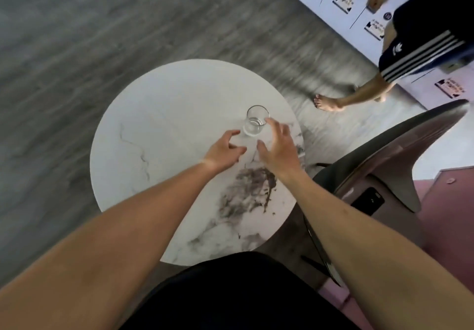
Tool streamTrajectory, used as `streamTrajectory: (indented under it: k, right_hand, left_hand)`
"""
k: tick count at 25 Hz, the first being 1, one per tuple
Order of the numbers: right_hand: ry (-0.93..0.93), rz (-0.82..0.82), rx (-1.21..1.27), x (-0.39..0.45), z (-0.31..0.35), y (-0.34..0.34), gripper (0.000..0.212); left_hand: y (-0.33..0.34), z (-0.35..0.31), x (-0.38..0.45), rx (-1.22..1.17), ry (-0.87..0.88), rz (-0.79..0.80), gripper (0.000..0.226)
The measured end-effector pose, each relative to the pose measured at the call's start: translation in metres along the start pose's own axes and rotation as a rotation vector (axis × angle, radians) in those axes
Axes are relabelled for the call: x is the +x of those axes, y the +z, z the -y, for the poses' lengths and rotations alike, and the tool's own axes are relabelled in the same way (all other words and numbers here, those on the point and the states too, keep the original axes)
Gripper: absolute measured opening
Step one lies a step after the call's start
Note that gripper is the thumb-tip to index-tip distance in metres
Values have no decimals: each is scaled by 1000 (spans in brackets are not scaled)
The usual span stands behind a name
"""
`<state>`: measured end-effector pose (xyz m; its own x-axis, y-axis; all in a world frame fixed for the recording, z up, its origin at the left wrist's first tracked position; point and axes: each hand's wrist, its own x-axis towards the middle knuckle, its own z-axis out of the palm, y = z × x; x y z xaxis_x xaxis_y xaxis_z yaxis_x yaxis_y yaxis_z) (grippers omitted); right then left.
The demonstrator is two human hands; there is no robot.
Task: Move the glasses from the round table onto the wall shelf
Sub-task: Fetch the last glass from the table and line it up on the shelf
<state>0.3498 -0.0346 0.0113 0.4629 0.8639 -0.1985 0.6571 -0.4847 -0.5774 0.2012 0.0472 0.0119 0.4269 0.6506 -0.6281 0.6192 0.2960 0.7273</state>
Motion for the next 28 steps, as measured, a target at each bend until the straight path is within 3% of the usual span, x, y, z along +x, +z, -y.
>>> streamTrajectory:
  k: [8, 12, 18, 28]
  right_hand:
    - [-203, 26, -139, 34, 4, 2, 30]
    - [-309, 114, -81, 32, 59, 26, 31]
    - [-601, 293, 46, -13, 226, 93, 27]
    - [-1093, 374, 205, -177, 561, 152, 22]
  left_hand:
    - [-6, -9, 19, -43, -16, 11, 58]
    - [-44, 10, -7, -53, -22, -146, 64]
    - [-180, 81, -105, -178, -7, -537, 65]
    - [-409, 182, -380, -290, 168, -1061, 75]
